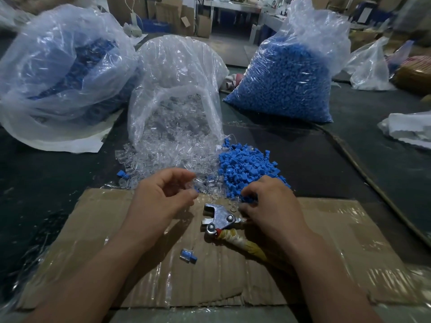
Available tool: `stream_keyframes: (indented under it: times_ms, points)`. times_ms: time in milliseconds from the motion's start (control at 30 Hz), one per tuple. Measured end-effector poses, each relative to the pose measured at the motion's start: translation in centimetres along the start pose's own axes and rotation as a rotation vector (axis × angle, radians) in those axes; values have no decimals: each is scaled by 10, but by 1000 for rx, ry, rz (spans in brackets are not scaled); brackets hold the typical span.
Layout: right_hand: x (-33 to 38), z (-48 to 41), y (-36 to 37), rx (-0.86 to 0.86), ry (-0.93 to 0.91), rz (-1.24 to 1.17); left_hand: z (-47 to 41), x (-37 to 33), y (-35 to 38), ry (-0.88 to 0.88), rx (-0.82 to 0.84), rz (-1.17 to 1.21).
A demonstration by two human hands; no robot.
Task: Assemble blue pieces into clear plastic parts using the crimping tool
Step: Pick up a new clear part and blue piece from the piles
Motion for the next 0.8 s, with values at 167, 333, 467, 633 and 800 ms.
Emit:
stream_keyframes:
  times_ms: [167,333,467,633,800]
  points:
    - [2,-2,2,-27,6,-14,-2,4,-4,-46,42,151]
    - [-4,-1,-1,-66,9,-67,-4,9,-5,-86,100,248]
    - [-6,-1,-3,-119,17,-124,-4,10,-2,-79,134,273]
    - [-5,2,-9,-209,18,-297,-4,11,-2,-91,139,253]
    - [6,8,-14,-172,44,-674,-4,11,2,-130,112,336]
Point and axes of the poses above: each hand's wrist, its own z-axis away from the middle knuckle, its own y-axis out of the palm, x = y × z, the point moved 3 cm from there along -z, towards the middle knuckle, and after that the axes turned 12 degrees about z, right-handed, at the moved point
